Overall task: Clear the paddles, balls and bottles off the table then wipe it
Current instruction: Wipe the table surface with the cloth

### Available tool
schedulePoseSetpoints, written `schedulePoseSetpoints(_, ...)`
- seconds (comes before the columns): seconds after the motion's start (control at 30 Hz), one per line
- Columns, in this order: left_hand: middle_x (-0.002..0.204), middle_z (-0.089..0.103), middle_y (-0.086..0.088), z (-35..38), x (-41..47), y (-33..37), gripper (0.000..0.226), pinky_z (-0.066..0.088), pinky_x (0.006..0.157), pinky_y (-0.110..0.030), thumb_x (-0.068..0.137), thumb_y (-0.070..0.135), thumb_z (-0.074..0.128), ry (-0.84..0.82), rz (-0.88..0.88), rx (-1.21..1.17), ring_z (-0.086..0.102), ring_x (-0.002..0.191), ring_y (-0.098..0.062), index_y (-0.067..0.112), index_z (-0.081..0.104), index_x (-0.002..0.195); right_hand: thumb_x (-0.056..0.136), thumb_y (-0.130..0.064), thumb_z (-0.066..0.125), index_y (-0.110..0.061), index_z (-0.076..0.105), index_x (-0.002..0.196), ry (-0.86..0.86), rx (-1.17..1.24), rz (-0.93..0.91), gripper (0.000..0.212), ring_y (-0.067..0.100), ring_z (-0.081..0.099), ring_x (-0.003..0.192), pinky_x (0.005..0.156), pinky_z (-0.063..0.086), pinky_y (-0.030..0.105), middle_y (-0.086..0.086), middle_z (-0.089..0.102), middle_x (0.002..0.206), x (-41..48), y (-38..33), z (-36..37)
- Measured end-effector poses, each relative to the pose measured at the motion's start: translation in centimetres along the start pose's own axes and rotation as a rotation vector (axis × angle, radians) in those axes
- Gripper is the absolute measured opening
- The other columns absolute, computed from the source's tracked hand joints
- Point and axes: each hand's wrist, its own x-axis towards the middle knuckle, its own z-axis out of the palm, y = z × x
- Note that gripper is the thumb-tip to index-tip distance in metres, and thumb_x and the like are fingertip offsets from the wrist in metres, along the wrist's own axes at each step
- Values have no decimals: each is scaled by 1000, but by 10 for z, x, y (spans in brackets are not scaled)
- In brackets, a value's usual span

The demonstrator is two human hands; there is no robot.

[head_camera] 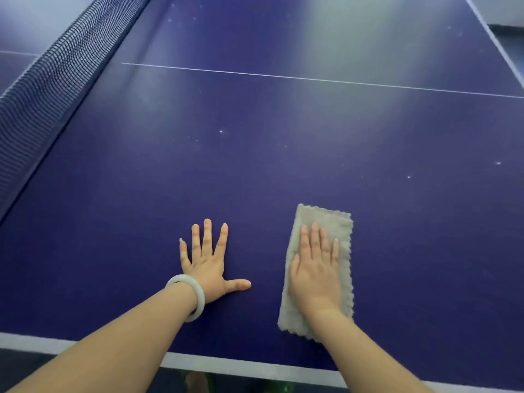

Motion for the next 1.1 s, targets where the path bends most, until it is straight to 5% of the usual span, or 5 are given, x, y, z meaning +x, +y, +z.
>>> schedulePoseSetpoints(0.2, 141, -57, -3, 1, 1, 0, 132, -23, 113, -55, 65, 89, 52, 13, 4, -7, -48, 133, -30, 34, -49, 130, 92, -29, 34, -17, 36, 152, -158, -45, -702, 61, 22, 29, 147, 120, 12, 44, 4, 32, 159, 49, 5, -6)
schedulePoseSetpoints(0.4, 141, -57, -3, -1, 0, 0, 131, -24, 112, -55, 66, 90, 50, -2, 1, -1, -49, 132, -30, 33, -49, 130, 102, -31, 15, -20, 1, 158, -57, 19, 343, 59, 17, -6, 153, 123, -6, 44, 1, -2, 166, 73, 98, -27)
schedulePoseSetpoints(0.5, 139, -58, -3, -1, 1, 1, 131, -24, 112, -55, 66, 90, 50, -7, 3, -7, -49, 131, -30, 33, -50, 131, 102, -29, 16, -14, -4, 157, 3, -7, 445, 60, 24, -7, 153, 123, -5, 49, 7, -5, 166, 49, 56, -17)
schedulePoseSetpoints(0.77, 137, -60, 0, -1, 0, -1, 131, -24, 114, -54, 65, 89, 52, 9, 8, -32, -50, 132, -28, 36, -49, 129, 97, -34, 18, -20, 22, 157, -180, 26, -591, 62, 18, 9, 153, 123, 2, 42, 0, 16, 164, 68, -27, -7)
schedulePoseSetpoints(1.1, 139, -59, -2, 0, 1, -2, 132, -24, 112, -55, 65, 90, 51, -2, 12, -24, -50, 131, -29, 34, -47, 134, 102, -30, 17, -12, 0, 158, 25, 41, 533, 61, 25, -2, 153, 123, 0, 50, 9, 0, 166, 53, 86, -21)
